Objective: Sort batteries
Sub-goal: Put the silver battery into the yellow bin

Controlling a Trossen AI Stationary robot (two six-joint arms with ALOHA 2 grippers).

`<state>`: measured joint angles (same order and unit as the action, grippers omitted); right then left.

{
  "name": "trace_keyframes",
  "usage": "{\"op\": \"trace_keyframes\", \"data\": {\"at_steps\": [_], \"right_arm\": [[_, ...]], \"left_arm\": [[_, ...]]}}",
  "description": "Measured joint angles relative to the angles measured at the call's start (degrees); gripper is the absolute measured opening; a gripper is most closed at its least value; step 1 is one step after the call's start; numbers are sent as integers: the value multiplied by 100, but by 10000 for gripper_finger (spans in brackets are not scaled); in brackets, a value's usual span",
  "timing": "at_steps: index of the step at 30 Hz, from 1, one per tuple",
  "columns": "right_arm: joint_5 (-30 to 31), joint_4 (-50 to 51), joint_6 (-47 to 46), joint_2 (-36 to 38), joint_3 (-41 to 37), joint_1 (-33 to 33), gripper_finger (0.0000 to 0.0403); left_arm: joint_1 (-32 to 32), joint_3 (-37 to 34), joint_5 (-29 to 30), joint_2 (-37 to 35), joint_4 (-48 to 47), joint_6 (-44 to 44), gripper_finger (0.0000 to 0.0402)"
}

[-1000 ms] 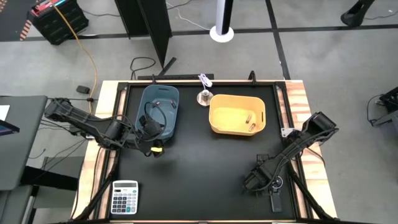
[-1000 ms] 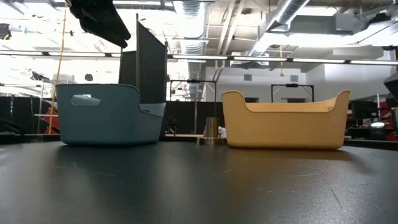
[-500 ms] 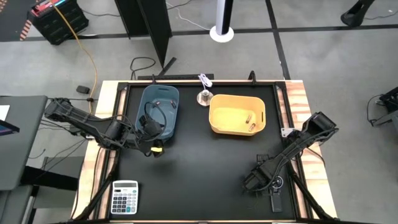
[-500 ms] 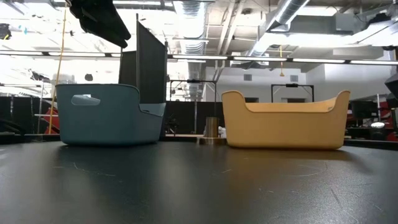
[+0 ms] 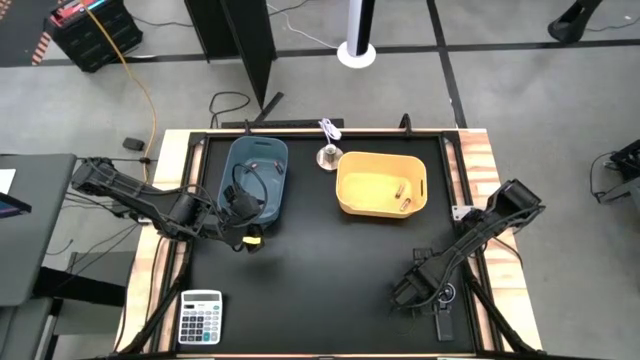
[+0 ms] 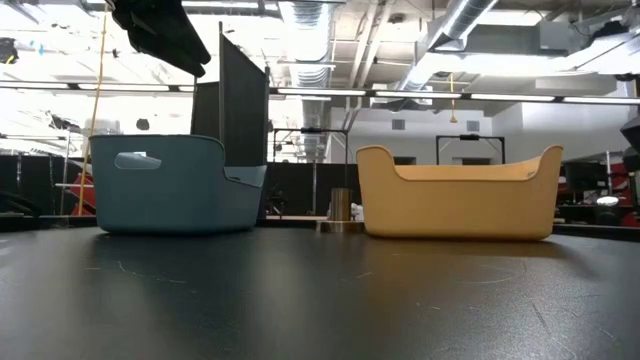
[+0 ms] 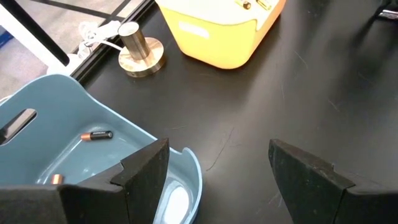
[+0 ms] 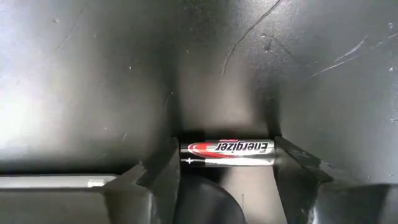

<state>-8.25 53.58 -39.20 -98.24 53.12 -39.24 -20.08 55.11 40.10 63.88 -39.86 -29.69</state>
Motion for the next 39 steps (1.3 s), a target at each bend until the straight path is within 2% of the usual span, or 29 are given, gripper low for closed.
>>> {"op": "trace_keyframes", "data": {"at_steps": [5, 24, 39], "right_arm": [[0, 0, -2, 2, 0, 0, 200], [115, 10, 25, -31, 281, 76, 195], [876, -25, 590, -4, 834, 268, 194]], "left_arm": [[0, 0, -2, 0, 33, 2, 272], [0, 0, 0, -2, 39, 55, 272], [0, 0, -4, -2, 37, 22, 272]]}}
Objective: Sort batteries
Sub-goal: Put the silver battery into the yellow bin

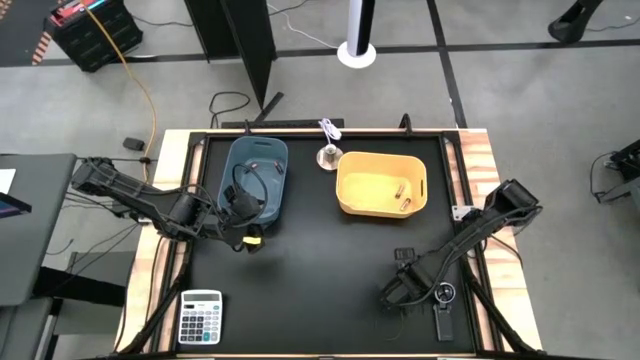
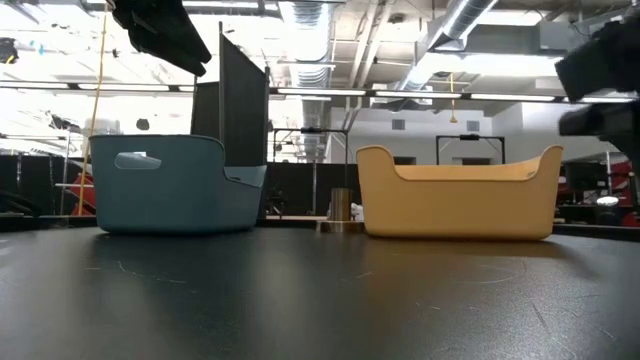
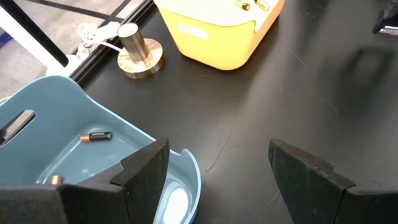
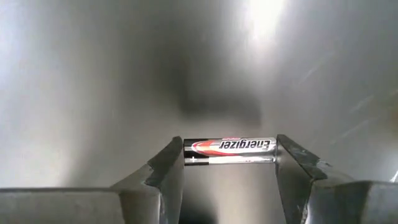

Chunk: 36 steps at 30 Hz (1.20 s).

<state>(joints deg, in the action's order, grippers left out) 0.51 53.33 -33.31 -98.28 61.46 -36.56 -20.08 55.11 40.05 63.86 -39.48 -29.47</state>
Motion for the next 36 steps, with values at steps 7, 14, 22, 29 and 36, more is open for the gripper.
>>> {"op": "trace_keyframes", "data": {"at_steps": [7, 14, 22, 29, 36], "right_arm": [[418, -239, 284, 413, 110, 194, 194], [1148, -314, 356, 1401, 112, 415, 194], [2238, -615, 945, 2478, 112, 605, 194], [2780, -903, 1818, 3047, 112, 997, 194], [2814, -1114, 2733, 3359, 112, 1745, 194]], "left_arm": [[0, 0, -2, 0, -4, -28, 272], [0, 0, -10, 0, -7, -33, 272], [0, 0, -11, 0, -5, -33, 272], [0, 0, -9, 0, -4, -33, 272], [0, 0, -4, 0, -4, -28, 272]]}}
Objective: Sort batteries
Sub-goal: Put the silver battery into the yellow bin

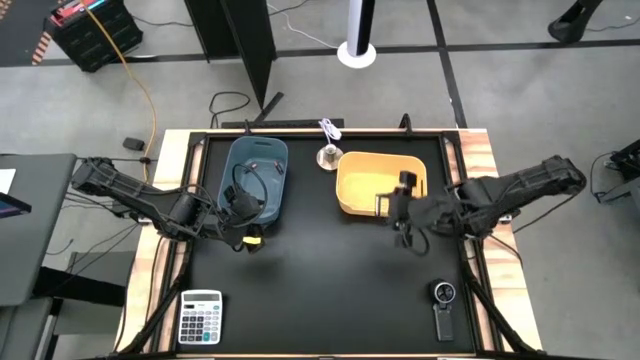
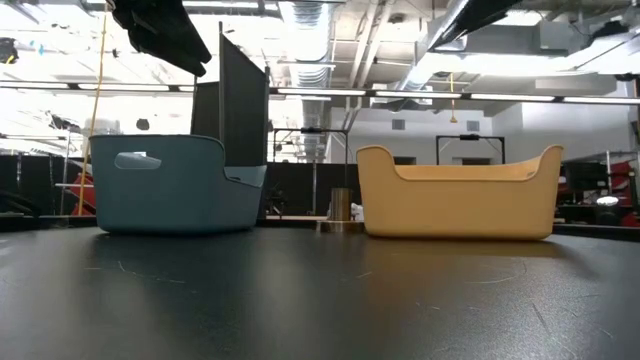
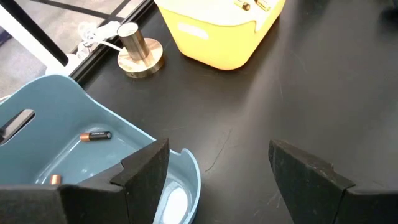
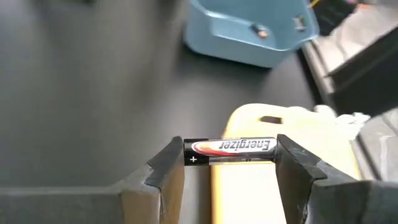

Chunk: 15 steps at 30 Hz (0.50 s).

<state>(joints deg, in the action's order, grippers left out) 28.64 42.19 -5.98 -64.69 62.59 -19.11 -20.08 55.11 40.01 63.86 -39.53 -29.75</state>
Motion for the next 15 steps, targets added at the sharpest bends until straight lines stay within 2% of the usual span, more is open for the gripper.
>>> {"op": "trace_keyframes", "data": {"at_steps": [5, 10, 15], "right_arm": [[-45, -78, 518, 200, -170, 817, 194], [-592, -47, 576, 220, -443, 1806, 197], [-641, -150, 512, 4, -745, 2523, 243]], "left_arm": [[0, 0, 8, 0, 0, -3, 272], [0, 0, 7, 0, -1, -3, 272], [0, 0, 8, 0, -2, -1, 272]]}}
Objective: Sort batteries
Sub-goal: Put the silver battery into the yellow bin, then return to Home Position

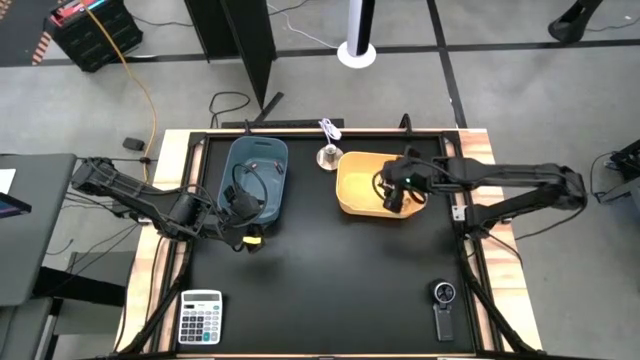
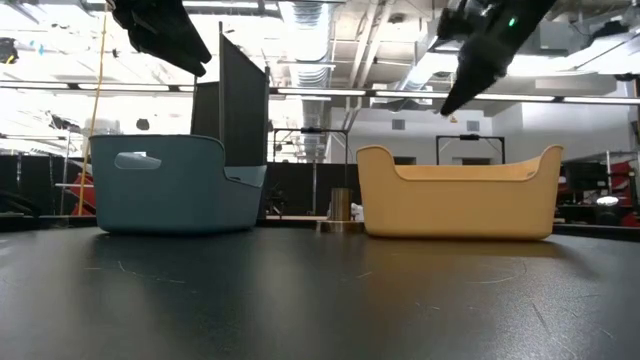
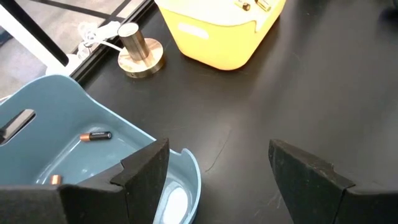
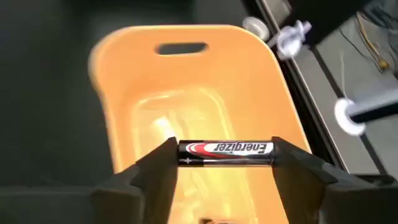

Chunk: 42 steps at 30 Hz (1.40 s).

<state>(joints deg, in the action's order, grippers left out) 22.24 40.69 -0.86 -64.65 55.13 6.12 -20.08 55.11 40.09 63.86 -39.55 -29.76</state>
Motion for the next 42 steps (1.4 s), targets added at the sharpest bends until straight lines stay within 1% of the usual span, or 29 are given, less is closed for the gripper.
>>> {"op": "trace_keyframes", "data": {"at_steps": [2, 4, 7, 9, 13, 17, 19, 21, 25, 27, 29, 31, 34, 35, 36, 38, 40, 42], "right_arm": [[-60, -142, 16, -55, -76, 167, 274], [-247, -347, 82, -61, -150, 267, 303], [-306, -691, 177, -52, -247, 298, 339], [-306, -972, 272, 17, -304, 298, 355], [-306, -1292, 412, 143, -308, 299, 366], [-306, -1415, 409, 418, -310, 93, 356], [-306, -1543, 410, 603, -310, -105, 340], [-306, -1720, 432, 818, -313, -361, 316], [-302, -1874, 529, 1365, -318, -866, 248], [-297, -2118, 570, 1662, -484, -1073, 204], [-272, -2410, 679, 2061, -831, -1260, 154], [-264, -2798, 743, 2473, -1236, -1406, 101], [-264, -3338, 886, 3129, -1918, -1664, 28], [-266, -3548, 982, 3352, -2164, -1780, 15], [-266, -3746, 1083, 3562, -2403, -1896, 10], [-279, -4148, 1324, 3950, -2864, -2122, 12], [-282, -4563, 1648, 4271, -3327, -2307, 10], [-284, -4926, 1891, 4574, -3790, -2435, 5]], "left_arm": [[0, 0, -2, 0, 0, 0, 272], [0, 0, 46, 0, 0, 5, 272], [0, 0, 334, 0, 2, 16, 272], [0, 0, 463, 0, 7, 59, 272], [-3, 0, 529, 0, 6, 118, 272], [-183, 0, 966, -71, -4, 328, 272], [-296, 0, 1150, -198, 0, 443, 271], [-423, -11, 1277, -358, 12, 542, 262], [-703, -402, 1423, -1012, 140, 647, 222], [-842, -773, 1425, -1457, 373, 676, 193], [-959, -1228, 1375, -1945, 767, 879, 160], [-1022, -1700, 1181, -2444, 1348, 1169, 125], [-1023, -2372, 711, -3092, 2431, 1817, 73], [-1006, -2582, 562, -3260, 2777, 2086, 55], [-985, -2770, 461, -3390, 3015, 2315, 37], [-924, -3091, 359, -3570, 3357, 2636, 10], [-828, -3368, 299, -3674, 3570, 2834, 5], [-685, -3611, 43, -3741, 3964, 3019, 2]]}}
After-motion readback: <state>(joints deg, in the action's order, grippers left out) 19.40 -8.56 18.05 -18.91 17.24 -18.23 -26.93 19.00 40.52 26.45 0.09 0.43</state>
